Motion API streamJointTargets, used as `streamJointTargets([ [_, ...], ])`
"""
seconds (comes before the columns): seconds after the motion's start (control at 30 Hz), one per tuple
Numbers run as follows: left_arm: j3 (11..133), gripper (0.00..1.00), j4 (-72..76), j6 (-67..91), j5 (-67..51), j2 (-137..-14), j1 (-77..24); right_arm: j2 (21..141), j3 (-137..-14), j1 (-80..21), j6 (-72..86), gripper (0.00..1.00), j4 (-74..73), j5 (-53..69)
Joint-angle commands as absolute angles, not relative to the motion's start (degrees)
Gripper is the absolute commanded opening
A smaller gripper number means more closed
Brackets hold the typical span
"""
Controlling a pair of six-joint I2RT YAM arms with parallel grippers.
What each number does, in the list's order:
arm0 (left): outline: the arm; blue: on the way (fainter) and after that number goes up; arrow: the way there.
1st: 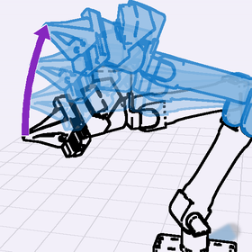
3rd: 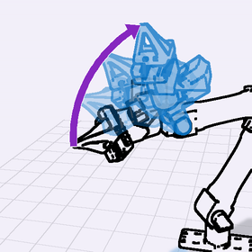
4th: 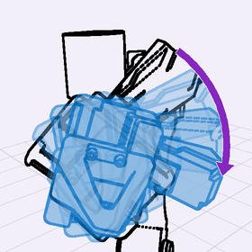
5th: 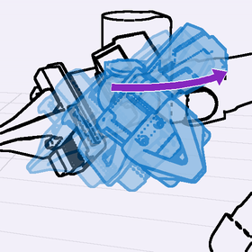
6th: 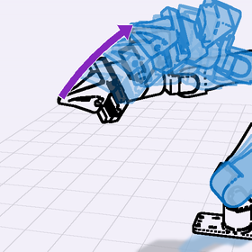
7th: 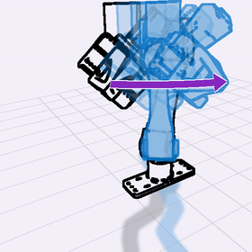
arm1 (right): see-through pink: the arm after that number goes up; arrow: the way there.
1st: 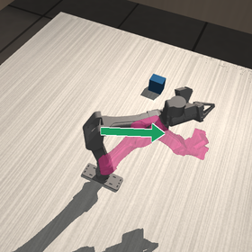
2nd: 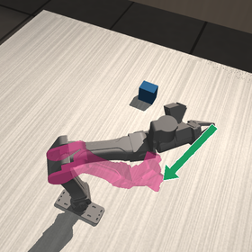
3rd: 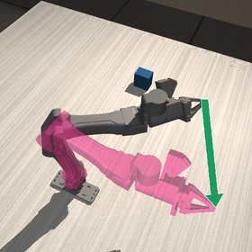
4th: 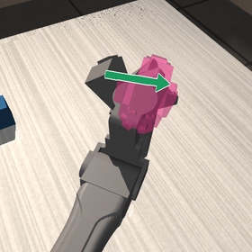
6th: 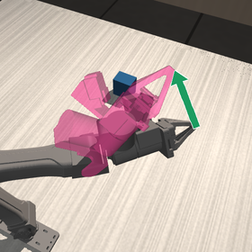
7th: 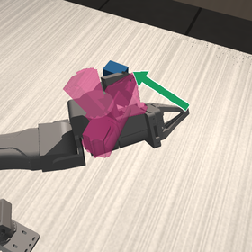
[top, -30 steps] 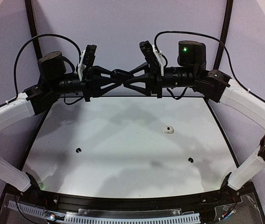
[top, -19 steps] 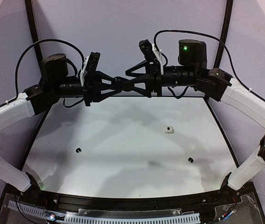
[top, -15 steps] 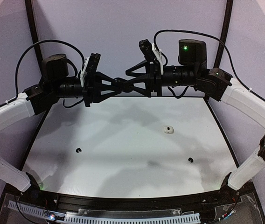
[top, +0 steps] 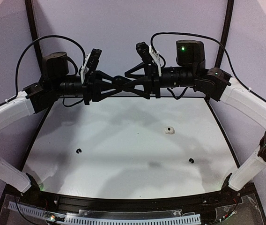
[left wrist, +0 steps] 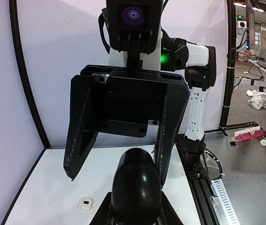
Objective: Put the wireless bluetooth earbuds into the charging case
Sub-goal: Open the charging case.
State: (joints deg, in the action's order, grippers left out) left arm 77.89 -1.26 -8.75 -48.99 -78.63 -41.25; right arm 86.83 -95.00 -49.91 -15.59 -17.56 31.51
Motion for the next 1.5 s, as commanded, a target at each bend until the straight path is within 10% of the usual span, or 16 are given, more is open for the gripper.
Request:
streamJointTargets([
  [0.0, 79.6, 0.01, -0.4, -6.5, -53.1, -78.2, -41.6, 87.1, -94.5, -50.2, -16.2, 0.56, -17.2, 27.9],
  [1.47, 79.0, 0.01, -14.1, -25.4, -55.5, -76.6, -41.8, 85.9, -94.1, -46.1, -7.8, 0.44, -16.4, 25.0],
])
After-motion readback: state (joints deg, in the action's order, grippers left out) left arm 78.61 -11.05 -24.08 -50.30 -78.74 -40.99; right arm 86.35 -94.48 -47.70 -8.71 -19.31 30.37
